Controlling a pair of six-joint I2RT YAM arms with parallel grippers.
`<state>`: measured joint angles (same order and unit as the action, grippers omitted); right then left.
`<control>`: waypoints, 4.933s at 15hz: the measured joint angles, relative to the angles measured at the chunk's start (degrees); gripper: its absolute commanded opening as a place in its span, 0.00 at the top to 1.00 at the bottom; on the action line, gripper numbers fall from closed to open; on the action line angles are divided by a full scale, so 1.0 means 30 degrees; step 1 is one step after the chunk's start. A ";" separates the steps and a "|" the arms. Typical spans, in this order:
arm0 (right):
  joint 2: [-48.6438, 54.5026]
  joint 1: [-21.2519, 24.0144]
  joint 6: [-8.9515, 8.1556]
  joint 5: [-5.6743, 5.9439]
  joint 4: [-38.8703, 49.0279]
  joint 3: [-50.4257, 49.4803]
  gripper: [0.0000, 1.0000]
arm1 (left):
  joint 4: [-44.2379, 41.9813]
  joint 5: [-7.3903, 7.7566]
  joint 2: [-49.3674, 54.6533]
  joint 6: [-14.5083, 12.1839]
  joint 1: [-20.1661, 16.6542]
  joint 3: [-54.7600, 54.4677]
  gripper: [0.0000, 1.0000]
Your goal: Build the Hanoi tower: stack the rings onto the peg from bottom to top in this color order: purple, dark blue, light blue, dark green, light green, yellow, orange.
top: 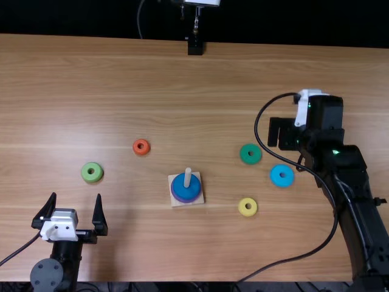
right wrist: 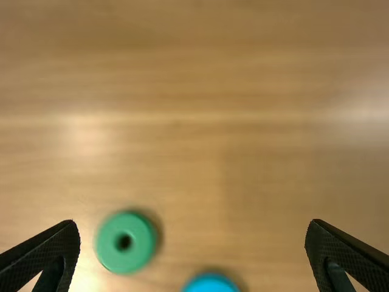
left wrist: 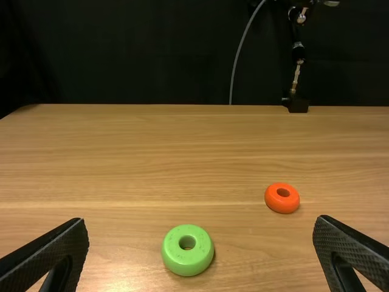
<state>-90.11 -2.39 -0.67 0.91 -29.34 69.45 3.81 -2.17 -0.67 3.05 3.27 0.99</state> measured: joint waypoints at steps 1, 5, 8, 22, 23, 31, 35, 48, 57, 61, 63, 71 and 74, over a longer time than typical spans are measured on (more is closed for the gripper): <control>0.0204 0.0066 0.0080 -0.0015 -0.0007 -0.0809 0.00 | -0.0007 0.0015 -0.0007 0.0000 0.0000 0.0000 0.00; 0.0561 0.0066 0.0685 -0.0036 0.0007 -0.3060 0.00 | -0.0007 0.0015 -0.0007 -0.0007 0.0000 0.0000 0.00; 0.0561 0.0066 0.0758 -0.0029 0.0036 -0.3796 0.00 | 0.0000 0.0007 0.0000 -0.0015 0.0000 0.0000 0.00; 0.0561 0.0437 0.0758 -0.0160 0.0015 -0.4787 0.00 | 0.0007 0.0007 0.0000 -0.0007 0.0000 0.0000 0.00; 0.0561 0.0444 0.0758 -0.0153 0.0015 -0.4779 0.00 | 0.0000 0.0007 0.0000 -0.0007 0.0000 0.0000 0.00; 0.0554 0.0444 0.0758 -0.0160 0.0058 -0.4787 0.00 | -0.0007 0.0007 -0.0007 0.0000 -0.0007 0.0000 0.00; 0.0503 0.0444 0.0750 -0.0160 0.0058 -0.4787 0.00 | 0.0000 0.0007 -0.0007 0.0000 0.0000 0.0000 0.00; 0.0372 0.0444 0.0743 -0.0153 0.0044 -0.4102 0.00 | -0.0007 0.0007 -0.0007 0.0000 0.0000 0.0000 0.00; -0.1829 0.0437 0.0736 -0.0138 0.0022 -0.4197 0.00 | -0.0007 0.0015 -0.0007 -0.0015 0.0000 0.0000 0.00; -0.2353 0.0437 0.0721 -0.0117 -0.0022 -0.4197 0.00 | -0.0007 0.0015 -0.0007 0.0000 0.0000 0.0000 0.00; -0.2616 0.0437 0.0714 -0.0095 -0.0066 -0.4197 0.00 | -0.0007 0.0000 0.0000 -0.0007 0.0000 0.0000 0.00; -0.3162 0.0437 0.0707 -0.0087 -0.0255 -0.4116 0.57 | -0.0015 0.0007 -0.0007 -0.0007 0.0000 0.0000 0.00; -0.3162 0.0437 0.0743 -0.0080 -0.0204 -0.4116 1.00 | -0.0007 0.0007 -0.0007 -0.0007 0.0000 0.0000 0.00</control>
<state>-99.59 -1.08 1.56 0.67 -29.95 57.10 3.79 -2.15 -0.69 3.03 3.27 0.99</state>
